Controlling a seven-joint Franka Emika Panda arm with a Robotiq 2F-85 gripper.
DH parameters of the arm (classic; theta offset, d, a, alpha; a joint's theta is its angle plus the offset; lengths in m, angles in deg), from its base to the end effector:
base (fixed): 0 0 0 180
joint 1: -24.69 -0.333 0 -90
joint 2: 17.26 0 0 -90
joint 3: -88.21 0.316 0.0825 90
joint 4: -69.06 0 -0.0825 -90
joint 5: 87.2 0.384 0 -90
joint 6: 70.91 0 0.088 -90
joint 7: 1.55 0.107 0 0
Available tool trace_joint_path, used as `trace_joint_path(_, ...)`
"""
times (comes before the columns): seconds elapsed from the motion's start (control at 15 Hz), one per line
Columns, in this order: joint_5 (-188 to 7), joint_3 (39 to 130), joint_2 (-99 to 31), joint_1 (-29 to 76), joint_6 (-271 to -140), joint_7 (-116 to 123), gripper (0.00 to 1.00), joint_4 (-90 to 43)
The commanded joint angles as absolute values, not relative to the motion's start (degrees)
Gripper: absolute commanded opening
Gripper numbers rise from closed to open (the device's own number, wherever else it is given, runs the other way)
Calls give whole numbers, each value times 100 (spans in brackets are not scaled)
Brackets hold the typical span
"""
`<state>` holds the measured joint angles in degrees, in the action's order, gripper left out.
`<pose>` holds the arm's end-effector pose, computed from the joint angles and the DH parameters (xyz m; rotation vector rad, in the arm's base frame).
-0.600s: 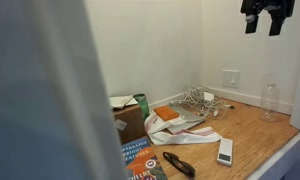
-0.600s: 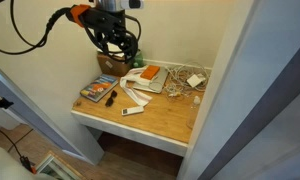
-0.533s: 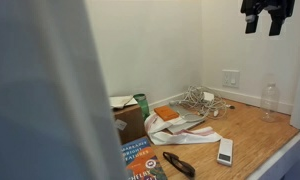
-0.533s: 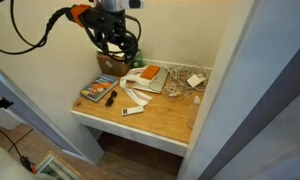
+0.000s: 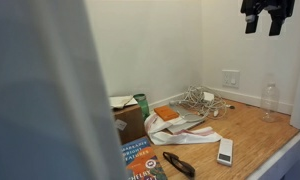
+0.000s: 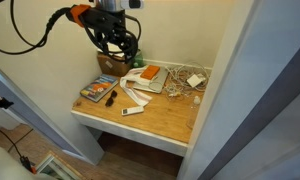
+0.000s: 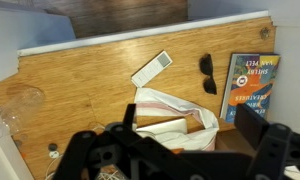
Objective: Flip the light switch downwards
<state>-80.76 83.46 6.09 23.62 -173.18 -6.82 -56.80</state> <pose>0.4306 -0.0221 0.5460 -2.9989 -0.0156 -0.0073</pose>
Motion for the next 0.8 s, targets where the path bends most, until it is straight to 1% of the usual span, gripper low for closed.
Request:
trace_joint_path(0.0, -8053, 8404, 603, 2433, -17305, -704, 100, -5670)
trace_joint_path(0.6, -8053, 8404, 603, 2433, -17305, -704, 100, -5670)
trace_joint_path(0.73, -7992, 8455, 430, 2459, -17463, -447, 100, -5505)
